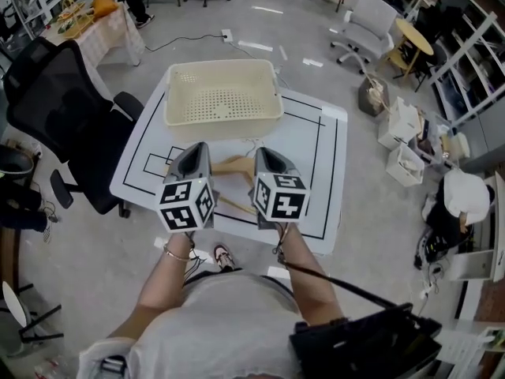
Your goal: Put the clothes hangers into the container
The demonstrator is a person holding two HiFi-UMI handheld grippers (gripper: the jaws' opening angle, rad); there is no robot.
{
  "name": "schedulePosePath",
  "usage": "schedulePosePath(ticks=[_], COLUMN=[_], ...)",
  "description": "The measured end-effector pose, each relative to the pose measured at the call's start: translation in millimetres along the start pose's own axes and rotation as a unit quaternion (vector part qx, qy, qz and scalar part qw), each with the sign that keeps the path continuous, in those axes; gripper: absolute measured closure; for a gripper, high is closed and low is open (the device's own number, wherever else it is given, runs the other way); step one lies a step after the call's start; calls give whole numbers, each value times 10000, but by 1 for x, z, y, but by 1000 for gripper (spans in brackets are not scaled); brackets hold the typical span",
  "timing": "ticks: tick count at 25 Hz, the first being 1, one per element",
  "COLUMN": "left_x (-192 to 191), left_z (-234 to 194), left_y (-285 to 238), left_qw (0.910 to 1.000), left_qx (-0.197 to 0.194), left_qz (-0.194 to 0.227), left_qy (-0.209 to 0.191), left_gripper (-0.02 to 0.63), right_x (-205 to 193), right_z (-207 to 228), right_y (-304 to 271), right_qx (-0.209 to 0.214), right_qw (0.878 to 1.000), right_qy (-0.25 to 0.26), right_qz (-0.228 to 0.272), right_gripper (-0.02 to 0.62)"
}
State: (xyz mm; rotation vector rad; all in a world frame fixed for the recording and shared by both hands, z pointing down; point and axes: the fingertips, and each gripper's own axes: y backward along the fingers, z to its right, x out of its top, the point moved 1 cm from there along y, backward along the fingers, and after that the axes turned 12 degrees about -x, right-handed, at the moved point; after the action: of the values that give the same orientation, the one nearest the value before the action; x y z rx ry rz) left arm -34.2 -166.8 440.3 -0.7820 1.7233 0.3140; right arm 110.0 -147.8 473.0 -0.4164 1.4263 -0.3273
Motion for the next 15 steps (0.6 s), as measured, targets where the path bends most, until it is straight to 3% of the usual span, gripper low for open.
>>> schedulePosePath(ticks=[4,9,15], left_x=[-7,-41,-74], left_z=[-15,-22,-22], left_y=[-22,-46,-54], left_qw=[9999,9986,9952], left_qx=[-34,0,350], left_qz=[-113,-422,-759], left_qy=[123,306,506], left_gripper=[597,596,596], right_x=[-4,-36,-67], right_z=[6,28,34], right_y=[-16,-39,-66], right_qx=[1,-31,479], right_qw=[10000,9985,9915], right_qy=[-24,28,278], right_qz=[-68,-544,-1177], right_gripper=[578,577,571])
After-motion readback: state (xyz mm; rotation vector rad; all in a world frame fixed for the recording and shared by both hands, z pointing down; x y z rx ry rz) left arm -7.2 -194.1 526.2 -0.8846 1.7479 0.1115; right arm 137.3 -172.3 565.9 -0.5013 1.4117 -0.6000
